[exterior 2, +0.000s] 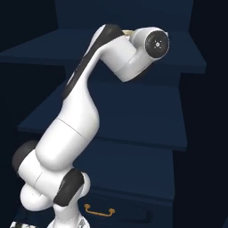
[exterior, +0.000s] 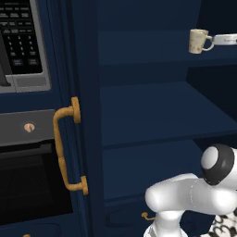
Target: Pick the kettle from the counter and place it on the tray. Then pick the mug from the cabinet and place it on the tray. Then close the cabinet doors.
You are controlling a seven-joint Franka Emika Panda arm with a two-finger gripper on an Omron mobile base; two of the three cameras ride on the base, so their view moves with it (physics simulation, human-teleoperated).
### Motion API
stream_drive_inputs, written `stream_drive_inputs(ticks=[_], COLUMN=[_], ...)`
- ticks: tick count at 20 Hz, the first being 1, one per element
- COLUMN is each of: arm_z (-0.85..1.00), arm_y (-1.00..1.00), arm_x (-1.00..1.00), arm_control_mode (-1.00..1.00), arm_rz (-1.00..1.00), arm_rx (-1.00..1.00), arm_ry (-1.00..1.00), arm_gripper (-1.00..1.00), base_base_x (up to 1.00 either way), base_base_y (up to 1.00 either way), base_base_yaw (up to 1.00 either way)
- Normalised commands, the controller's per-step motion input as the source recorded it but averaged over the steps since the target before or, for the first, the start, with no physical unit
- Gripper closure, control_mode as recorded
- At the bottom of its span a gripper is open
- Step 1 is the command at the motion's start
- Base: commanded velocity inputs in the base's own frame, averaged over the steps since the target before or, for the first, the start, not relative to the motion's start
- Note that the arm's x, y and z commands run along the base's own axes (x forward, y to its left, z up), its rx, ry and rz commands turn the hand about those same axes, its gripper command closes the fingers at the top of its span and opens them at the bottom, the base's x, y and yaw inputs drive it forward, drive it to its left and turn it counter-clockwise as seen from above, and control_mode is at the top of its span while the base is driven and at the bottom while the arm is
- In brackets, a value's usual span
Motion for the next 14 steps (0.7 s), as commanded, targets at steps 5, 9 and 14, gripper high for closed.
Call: stream_drive_inputs(ticks=[5,9,14], arm_z=[-0.03,-0.01,-0.09], arm_y=[0.00,-0.02,-0.04], arm_x=[0.25,0.22,0.07], arm_control_mode=[-1.00,-1.00,-1.00], arm_rz=[0.10,0.11,0.13], arm_rx=[0.00,0.01,0.01], arm_ry=[0.00,0.00,0.00], arm_gripper=[-1.00,-1.00,-1.00], base_base_x=[0.00,0.00,0.00], base_base_y=[0.00,0.00,0.00], base_base_yaw=[0.00,0.00,0.00])
